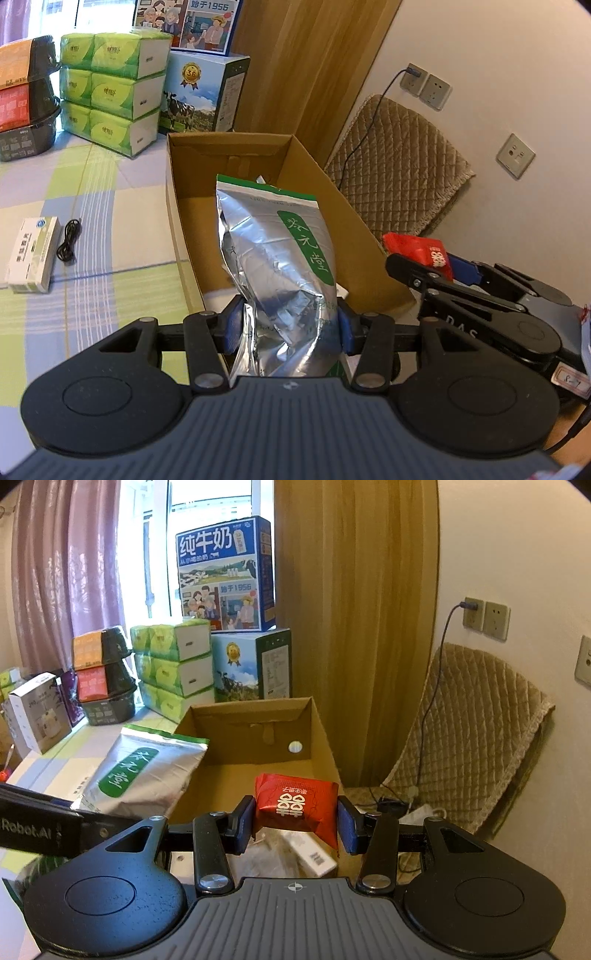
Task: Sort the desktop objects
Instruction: 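Release the tea bag with the left gripper while the right gripper releases the candy into the box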
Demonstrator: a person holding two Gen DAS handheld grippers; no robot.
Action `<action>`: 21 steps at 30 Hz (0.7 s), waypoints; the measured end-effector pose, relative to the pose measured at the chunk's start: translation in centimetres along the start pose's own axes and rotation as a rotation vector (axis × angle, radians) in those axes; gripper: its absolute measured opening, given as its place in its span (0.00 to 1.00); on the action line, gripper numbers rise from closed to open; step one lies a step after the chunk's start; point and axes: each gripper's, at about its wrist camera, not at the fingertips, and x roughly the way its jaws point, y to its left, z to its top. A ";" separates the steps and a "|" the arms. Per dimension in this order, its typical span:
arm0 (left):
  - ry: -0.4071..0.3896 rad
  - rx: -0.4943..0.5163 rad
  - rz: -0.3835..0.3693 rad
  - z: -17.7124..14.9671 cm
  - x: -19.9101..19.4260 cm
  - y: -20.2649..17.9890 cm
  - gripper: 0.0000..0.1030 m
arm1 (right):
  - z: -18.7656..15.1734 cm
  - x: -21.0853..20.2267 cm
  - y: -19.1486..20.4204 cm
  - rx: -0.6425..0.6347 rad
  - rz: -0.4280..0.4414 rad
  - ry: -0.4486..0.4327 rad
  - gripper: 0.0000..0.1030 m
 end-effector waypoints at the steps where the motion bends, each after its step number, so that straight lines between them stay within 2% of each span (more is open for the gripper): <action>1: 0.000 -0.003 0.002 0.3 0.2 0.1 0.43 | 0.2 0.3 -0.2 0.002 -0.001 0.001 0.42; 10: -0.006 -0.023 0.012 3.7 2.3 0.9 0.43 | 2.1 2.9 -1.0 0.008 -0.005 0.009 0.42; 12: -0.018 -0.022 0.013 4.3 2.9 0.9 0.46 | 2.3 3.2 -1.1 0.011 -0.005 0.012 0.42; 14: -0.038 -0.019 0.008 5.0 3.4 1.0 0.56 | 2.2 3.6 -1.2 0.014 -0.007 0.017 0.42; 16: -0.047 -0.022 0.039 5.6 3.5 1.2 0.56 | 1.9 3.8 -1.3 0.020 -0.007 0.024 0.42; 21: -0.070 -0.017 0.059 5.4 2.5 2.0 0.56 | 1.0 4.1 -1.4 0.020 -0.006 0.045 0.42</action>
